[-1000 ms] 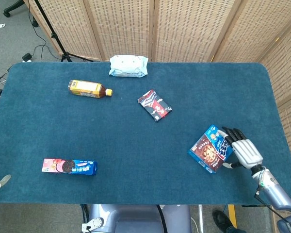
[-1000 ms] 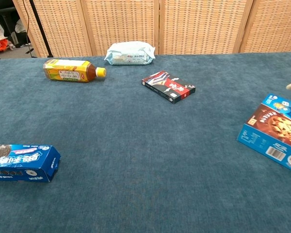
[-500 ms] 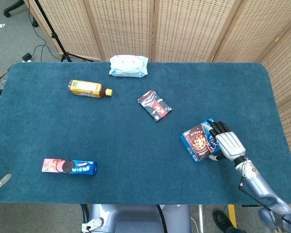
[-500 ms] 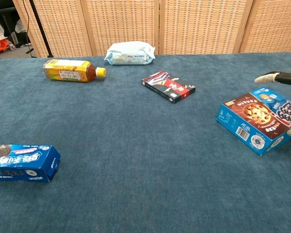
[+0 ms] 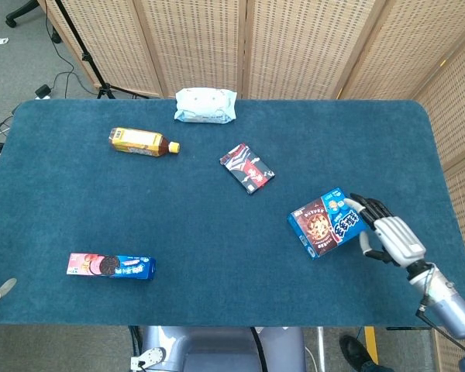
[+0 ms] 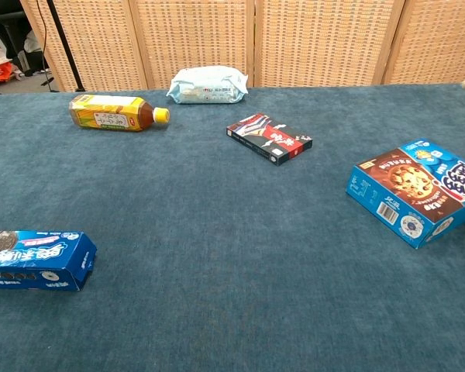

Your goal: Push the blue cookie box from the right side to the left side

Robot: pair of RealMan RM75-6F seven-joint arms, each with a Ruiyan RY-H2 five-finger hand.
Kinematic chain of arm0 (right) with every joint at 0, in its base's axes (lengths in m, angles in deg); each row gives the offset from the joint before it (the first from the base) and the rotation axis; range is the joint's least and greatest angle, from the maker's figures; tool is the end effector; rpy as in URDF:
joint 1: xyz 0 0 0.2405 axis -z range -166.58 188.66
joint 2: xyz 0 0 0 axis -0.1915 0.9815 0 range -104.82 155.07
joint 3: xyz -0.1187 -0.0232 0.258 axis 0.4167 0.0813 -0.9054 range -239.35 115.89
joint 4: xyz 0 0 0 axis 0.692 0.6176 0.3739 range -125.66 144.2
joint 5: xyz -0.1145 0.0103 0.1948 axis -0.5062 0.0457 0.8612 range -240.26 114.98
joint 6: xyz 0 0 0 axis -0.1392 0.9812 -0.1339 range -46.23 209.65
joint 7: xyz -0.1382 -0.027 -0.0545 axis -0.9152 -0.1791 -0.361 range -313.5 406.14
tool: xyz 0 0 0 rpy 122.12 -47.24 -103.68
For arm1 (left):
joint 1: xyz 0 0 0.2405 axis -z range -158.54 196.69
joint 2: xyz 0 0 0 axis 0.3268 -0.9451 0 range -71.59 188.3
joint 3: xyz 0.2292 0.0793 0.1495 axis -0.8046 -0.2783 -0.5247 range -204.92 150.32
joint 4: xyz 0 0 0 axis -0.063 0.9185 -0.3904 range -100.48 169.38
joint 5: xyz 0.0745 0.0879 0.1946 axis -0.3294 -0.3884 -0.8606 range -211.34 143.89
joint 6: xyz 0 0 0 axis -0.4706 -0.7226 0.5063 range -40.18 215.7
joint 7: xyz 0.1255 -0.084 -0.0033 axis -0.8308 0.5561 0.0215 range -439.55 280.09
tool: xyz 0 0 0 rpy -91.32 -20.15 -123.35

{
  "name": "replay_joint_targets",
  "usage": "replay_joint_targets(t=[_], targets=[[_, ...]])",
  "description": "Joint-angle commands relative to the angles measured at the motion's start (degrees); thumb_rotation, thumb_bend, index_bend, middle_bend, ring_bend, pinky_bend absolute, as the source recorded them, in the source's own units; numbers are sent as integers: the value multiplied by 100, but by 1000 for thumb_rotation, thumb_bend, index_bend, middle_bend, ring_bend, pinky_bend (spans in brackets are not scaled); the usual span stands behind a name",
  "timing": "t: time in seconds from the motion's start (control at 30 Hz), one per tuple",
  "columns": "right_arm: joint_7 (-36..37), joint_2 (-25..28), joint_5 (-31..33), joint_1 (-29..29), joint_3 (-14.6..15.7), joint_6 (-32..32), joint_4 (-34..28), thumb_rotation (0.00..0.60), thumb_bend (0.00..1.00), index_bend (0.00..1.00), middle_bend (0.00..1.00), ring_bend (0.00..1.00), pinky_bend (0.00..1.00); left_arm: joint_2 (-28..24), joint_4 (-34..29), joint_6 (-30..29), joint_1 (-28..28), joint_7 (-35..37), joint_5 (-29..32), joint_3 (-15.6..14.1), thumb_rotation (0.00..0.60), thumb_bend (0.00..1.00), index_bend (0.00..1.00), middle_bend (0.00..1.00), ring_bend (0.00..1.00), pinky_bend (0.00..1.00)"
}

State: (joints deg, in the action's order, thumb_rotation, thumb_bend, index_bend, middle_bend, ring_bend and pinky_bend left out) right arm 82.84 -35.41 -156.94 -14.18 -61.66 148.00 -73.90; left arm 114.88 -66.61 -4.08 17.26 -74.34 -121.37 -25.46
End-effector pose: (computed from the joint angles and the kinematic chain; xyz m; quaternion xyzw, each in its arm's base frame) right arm -0.3120 -0.2991 0.1433 0.6630 -0.4933 0.4346 0.3582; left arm -0.3299 0.1475 0.1996 -0.5395 -0.4159 -0.4237 0.5970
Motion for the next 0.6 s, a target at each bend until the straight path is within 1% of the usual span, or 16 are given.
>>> replay_joint_targets(t=[0.03, 0.23, 0.4, 0.47, 0.6], targets=[[1646, 214, -203, -24, 418, -301, 660, 600, 1000, 0, 0, 0, 0, 2, -3, -9, -4, -3, -18, -11, 600, 0, 0, 0, 0, 0], [2933, -77, -383, -208, 693, -643, 1460, 600, 1000, 0, 0, 0, 0, -6, -12, 13, 2, 6, -11, -16, 600, 0, 0, 0, 0, 0], [3758, -310, -432, -406, 832, -962, 1785, 600, 1000, 0, 0, 0, 0, -13, -11, 20, 4, 19, -15, -22, 600, 0, 0, 0, 0, 0], [3895, -417, -416, -465, 845, -1063, 1922, 600, 1000, 0, 0, 0, 0, -16, -8, 27, 3, 25, -6, -24, 600, 0, 0, 0, 0, 0], [3921, -680, -281, -577, 819, -1340, 2118, 600, 1000, 0, 0, 0, 0, -26, -14, 52, 12, 10, 6, -26, 600, 0, 0, 0, 0, 0]])
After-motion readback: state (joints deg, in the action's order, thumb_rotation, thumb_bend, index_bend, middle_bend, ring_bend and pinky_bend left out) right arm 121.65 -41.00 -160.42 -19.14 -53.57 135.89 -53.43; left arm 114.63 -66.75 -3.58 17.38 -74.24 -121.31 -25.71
